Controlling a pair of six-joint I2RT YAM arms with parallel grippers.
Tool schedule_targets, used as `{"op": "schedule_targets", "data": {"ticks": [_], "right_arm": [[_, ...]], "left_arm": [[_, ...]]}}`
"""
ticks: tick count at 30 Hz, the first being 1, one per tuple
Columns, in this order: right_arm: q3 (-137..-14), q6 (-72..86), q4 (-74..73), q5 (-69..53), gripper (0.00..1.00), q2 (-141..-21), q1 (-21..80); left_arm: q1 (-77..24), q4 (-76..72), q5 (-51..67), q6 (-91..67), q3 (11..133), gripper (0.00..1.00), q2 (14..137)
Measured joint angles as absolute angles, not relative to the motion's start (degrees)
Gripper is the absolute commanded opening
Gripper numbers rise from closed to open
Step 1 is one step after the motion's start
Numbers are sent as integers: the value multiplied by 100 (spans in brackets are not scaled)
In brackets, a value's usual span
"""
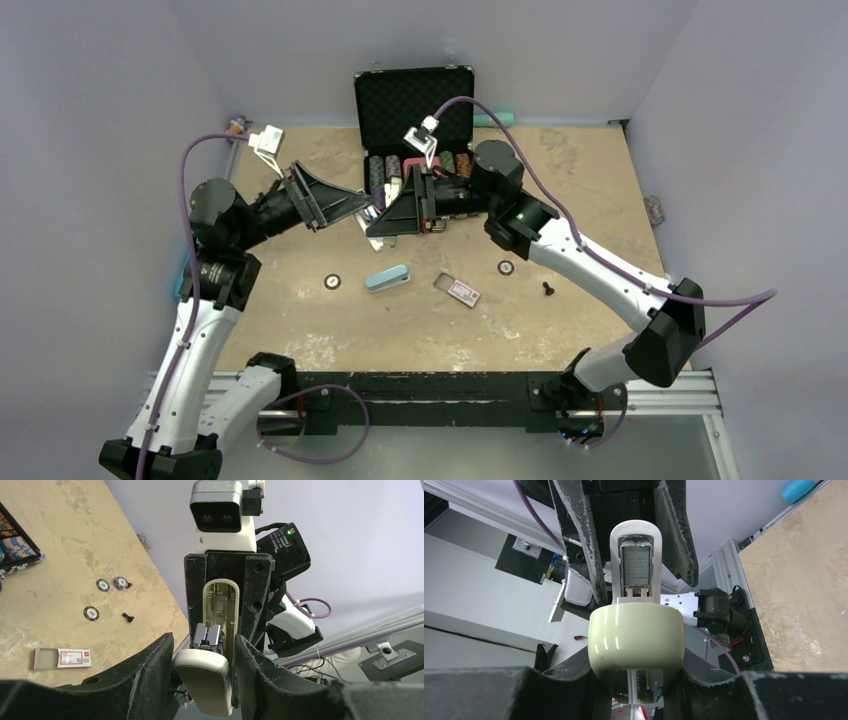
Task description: Unload the staples from the stapler
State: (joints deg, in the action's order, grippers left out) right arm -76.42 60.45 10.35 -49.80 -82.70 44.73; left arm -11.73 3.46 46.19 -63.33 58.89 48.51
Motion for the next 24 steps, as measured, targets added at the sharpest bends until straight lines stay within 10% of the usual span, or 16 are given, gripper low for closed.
{"op": "schedule_targets", "data": {"ticks": [6,9,11,15,24], "right_arm": [[-7649,6003,1048,-4945,0,-8346,4477],[-7649,6010,1070,-4950,0,-8366,4495],[-7649,6010,1081,-4952,19,-8368,4495],[-7649,6053,1118,-4941,91,-8368,4495],[-7395,5588,517,-4740,99,-8068,4141]], "left_arm": [[-1177,779,4473,-6292,6001,3,4880],[-1177,878,4412,-6292,6029,0,4875],[-1177,969,4386,-6289,6080,0,4880],[-1177,1332,4355,-6204,6311,0,4928],[-1177,3127,3896,-5457,7131,0,5048]]}}
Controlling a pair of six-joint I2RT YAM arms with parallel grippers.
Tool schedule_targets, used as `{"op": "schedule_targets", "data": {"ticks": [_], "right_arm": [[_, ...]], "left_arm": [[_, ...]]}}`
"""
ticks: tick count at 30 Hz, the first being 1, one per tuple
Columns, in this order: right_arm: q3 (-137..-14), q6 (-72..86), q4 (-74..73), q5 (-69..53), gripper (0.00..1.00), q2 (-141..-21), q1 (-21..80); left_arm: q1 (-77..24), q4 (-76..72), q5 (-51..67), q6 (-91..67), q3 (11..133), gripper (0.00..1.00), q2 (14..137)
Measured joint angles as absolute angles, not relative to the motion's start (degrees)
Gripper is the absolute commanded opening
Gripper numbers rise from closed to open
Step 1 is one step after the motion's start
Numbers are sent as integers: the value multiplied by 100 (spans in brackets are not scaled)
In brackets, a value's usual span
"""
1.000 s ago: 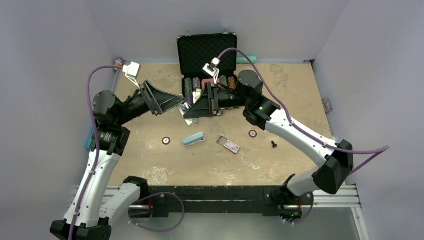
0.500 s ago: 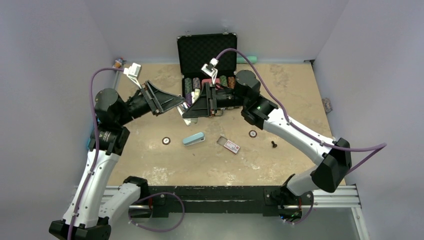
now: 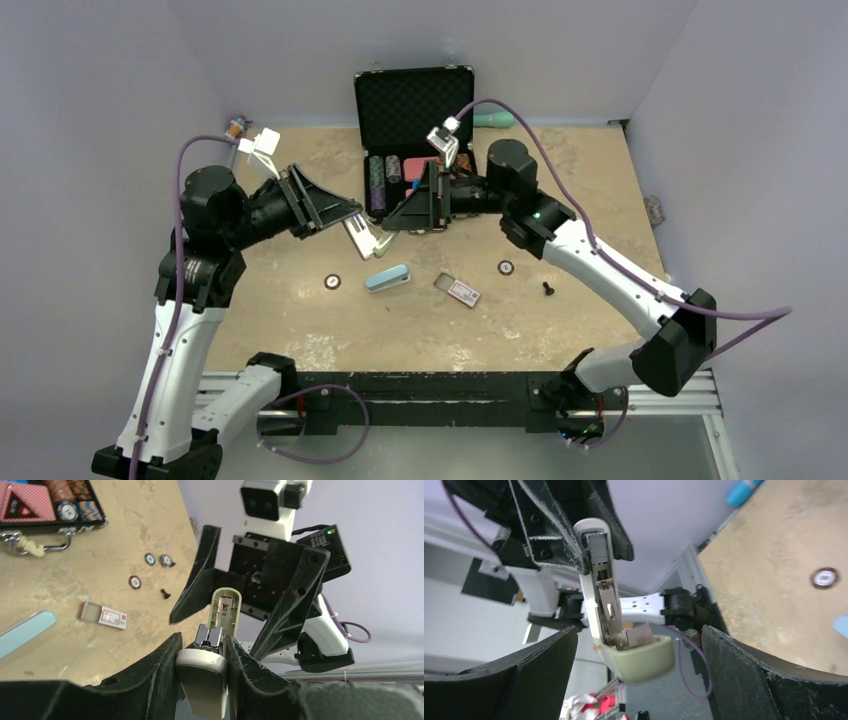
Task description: Unload the staples from the stapler
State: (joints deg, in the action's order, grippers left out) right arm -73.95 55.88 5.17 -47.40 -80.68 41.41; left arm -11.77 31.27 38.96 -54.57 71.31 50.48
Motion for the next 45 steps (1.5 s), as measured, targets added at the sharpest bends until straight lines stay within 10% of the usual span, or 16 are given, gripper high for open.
{"op": "schedule_targets", "data": {"ticks": [14,21,32,45], "right_arm": [[-6838,4296,-1367,-3769,92,-7343,3632],[-6731,4077,-1706,-3527,38,-7384,3632],[-6866,4049,-1671,-3540,0,-8237,3850],[-7791,4095,-1505,-3586,0,-9876,4703]], "left_arm": [[-1177,5199,2812,-4445,6997,0,5207],[-1177,5725,2296,-4077,6466,0,5247],[-1177,6123,1599,-3911,5756,0,5282],[-1177,6130,1221,-3828,5129,0,5581]]}}
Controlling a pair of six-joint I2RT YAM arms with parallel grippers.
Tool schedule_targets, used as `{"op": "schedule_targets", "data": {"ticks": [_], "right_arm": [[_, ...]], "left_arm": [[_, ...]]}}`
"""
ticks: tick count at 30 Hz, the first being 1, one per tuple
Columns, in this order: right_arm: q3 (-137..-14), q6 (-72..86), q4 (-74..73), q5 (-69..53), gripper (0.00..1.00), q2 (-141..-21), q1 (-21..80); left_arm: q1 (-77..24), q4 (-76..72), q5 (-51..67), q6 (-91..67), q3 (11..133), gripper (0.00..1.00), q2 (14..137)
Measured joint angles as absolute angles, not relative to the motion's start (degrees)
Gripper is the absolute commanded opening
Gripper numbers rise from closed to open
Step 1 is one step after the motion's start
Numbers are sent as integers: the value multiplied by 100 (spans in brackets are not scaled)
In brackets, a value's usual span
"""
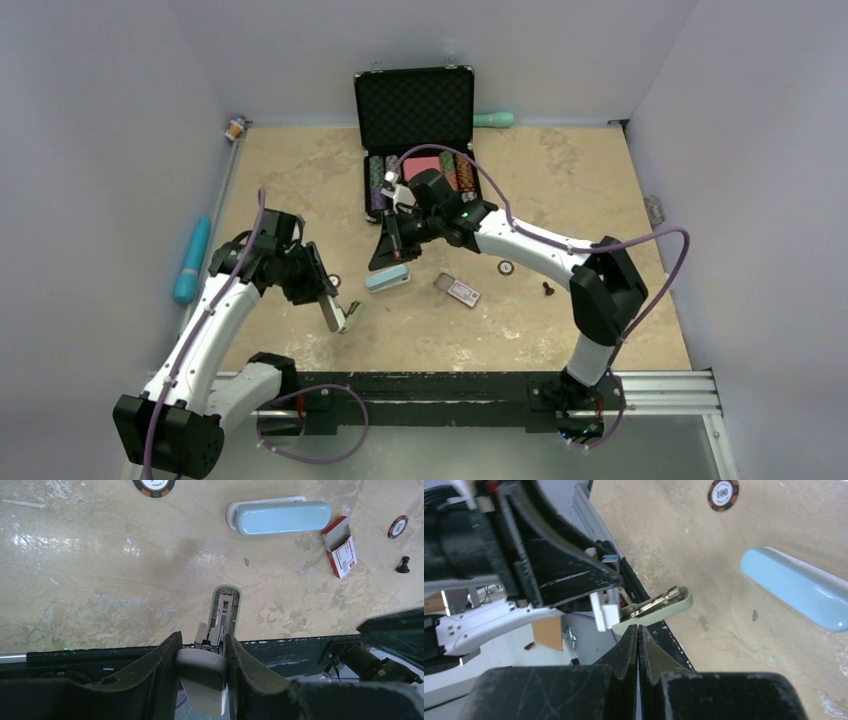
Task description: Unload the staples from the stapler
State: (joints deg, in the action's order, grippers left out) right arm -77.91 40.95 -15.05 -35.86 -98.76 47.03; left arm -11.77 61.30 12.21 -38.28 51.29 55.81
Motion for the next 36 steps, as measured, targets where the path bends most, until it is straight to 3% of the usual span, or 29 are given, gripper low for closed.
{"op": "schedule_targets", "data": {"ticks": [15,36], "right_arm": [[-8770,4082,-1767,-3614,0,-11454,5017],[-8742,3518,-2261,-3708,0,-11922,5317]], "left_arm": [[-1177,5892,1177,-3835,5120,0,5712],[-1177,5881,974,-3994,5111,0,5732]]}}
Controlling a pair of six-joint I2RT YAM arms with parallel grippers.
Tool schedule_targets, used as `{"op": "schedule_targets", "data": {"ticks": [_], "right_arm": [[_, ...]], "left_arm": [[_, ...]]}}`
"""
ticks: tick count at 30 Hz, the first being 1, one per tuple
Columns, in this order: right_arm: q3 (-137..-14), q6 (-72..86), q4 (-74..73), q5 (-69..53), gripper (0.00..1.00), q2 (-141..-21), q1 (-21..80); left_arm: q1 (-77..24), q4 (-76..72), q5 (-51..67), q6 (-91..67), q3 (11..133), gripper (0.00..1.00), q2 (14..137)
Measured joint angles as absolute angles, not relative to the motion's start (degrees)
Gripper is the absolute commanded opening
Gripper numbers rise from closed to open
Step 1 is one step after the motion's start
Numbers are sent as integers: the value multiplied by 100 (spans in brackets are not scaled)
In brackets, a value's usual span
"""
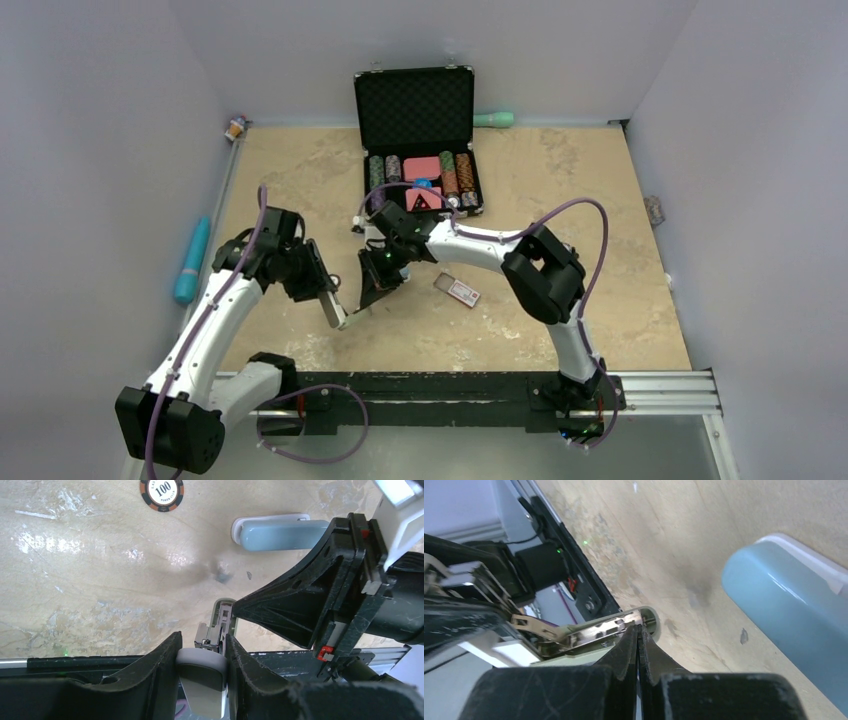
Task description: Unload the staples from the stapler
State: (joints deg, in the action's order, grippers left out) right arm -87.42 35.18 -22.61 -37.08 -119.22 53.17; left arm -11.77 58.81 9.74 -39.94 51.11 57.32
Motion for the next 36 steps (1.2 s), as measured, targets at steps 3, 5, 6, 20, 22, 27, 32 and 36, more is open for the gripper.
{"op": "schedule_targets", "data": {"ticks": [3,5,6,20,22,27,32,36], "right_arm": [[-8621,3350,-2377,-3701,0,-11924,5363],[-8576,3262,-2427,-3704,0,-11922,5404],[-8543,3223,-2456,-3706,0,-11922,5439],[-8313,3013,-2729,-3686,0,-11413,5607],[-8313,2982,-2753,-3675,0,-11257,5605],[-8357,2869,-2829,-3682,38,-11045,5581],[-8364,2757,-2923,-3684,51,-10927,5531],[-8366,2735,-2915,-3649,56,-10696,5470]], "left_arm": [[-1177,5911,917,-4045,5081,0,5730],[-1177,5940,823,-4091,5072,0,5730],[-1177,5935,801,-4115,5070,0,5730],[-1177,5784,725,-4136,4910,0,5677],[-1177,5795,733,-4134,4877,0,5601],[-1177,5800,751,-4104,4860,0,5297],[-1177,5894,746,-4029,4858,0,5015],[-1177,5972,744,-3935,4810,0,4910]]}}
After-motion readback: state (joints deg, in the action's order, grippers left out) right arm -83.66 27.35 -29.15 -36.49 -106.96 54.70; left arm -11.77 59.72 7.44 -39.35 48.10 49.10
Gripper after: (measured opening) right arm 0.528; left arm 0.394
